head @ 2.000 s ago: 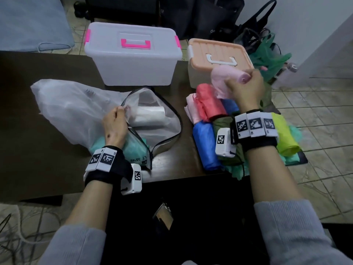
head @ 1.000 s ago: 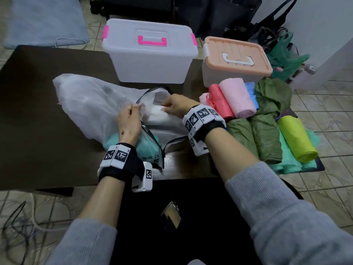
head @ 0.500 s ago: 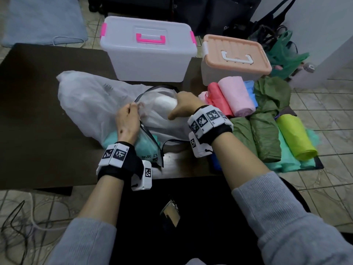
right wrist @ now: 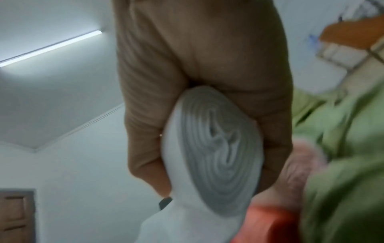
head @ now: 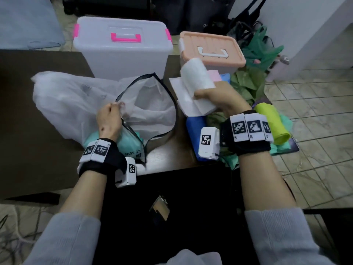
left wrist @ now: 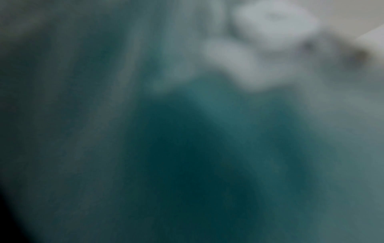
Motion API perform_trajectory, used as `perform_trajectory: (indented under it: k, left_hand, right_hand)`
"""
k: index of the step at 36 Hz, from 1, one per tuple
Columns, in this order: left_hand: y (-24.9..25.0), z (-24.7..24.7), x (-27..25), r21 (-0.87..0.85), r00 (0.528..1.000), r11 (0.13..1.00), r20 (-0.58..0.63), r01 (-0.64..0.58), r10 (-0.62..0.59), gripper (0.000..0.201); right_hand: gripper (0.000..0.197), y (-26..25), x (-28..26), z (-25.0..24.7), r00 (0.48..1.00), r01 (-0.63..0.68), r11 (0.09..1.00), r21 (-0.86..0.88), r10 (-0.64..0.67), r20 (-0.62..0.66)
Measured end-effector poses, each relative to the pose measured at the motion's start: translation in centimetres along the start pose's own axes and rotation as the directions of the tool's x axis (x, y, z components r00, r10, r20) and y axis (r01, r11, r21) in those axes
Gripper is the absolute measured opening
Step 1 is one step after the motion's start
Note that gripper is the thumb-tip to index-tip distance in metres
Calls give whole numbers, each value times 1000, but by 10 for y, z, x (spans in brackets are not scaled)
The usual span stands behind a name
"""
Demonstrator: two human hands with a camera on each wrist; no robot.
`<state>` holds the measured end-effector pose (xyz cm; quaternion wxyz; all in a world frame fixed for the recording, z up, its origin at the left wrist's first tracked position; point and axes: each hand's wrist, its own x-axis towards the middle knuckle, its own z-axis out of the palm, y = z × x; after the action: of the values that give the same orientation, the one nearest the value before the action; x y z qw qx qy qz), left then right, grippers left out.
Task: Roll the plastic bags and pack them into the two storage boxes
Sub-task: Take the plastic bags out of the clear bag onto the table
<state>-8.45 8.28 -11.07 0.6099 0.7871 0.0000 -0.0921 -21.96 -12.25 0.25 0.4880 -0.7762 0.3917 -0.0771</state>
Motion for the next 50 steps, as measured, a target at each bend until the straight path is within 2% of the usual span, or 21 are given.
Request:
perform_trajectory:
  k: [4,9,11,14,19,22,27,31,33,36,38,42,48,50]
  left_hand:
    - [-11,-3,8,13,1000,1000,11,18,-18,27]
    - [-10,-3,8,24,999,999,-2,34,-34,25]
    - [-3,-3,1,33,999,999,1,36,-36,25]
    - [0,0,-1,64,1000,998,9,-10,9,27]
    - [-2,2,1,73,999,997,26,-28,26,23]
    - [-2,3,0,72,999,996,19,-53,51,28]
    - [-2,1,0,97,998,994,6,-55,55,32]
    - [-5,0,3,103,1000,994,17,-26,24,24]
    - [-6,-1,4,98,1000,995,12,-22,21,26]
    - [-8,0,5,105,999,994,11,-32,31,28]
    - [-8,1,4,99,1000,995,11,-26,25,30]
    - [-8,2,1,74,1000,997,7,-28,28,26]
    - [-13,-1,6,34,1000,999,7,-5,5,27]
    - [-11,0,6,14,1000,1000,10,-3,2,27]
  right_hand:
    - [41,21,-7,-39,967,-18,999,-41,7,-254]
    - [51,58,-20,-84,858,-151,963,-225,15,-514]
    - [52,72,-21,-93,820,-236,933,-271,41,-571]
    - [49,88,-24,-96,791,-335,893,-300,93,-605]
    - [50,106,-24,-86,804,-365,865,-345,105,-586]
    - [50,112,-21,-79,814,-362,859,-363,101,-573]
    - [47,118,-15,-78,867,-333,840,-427,96,-488]
    - [51,117,-12,-87,902,-336,764,-551,93,-421]
    - [55,113,-12,-90,908,-340,742,-578,99,-408]
    - [61,110,-8,-91,909,-340,769,-541,121,-398]
    - [60,111,-4,-89,910,-355,783,-510,166,-379]
    - [58,118,1,-81,907,-409,742,-532,268,-324]
    - [59,116,0,-82,911,-405,746,-529,279,-303]
    - [59,110,-2,-82,920,-369,770,-521,223,-323]
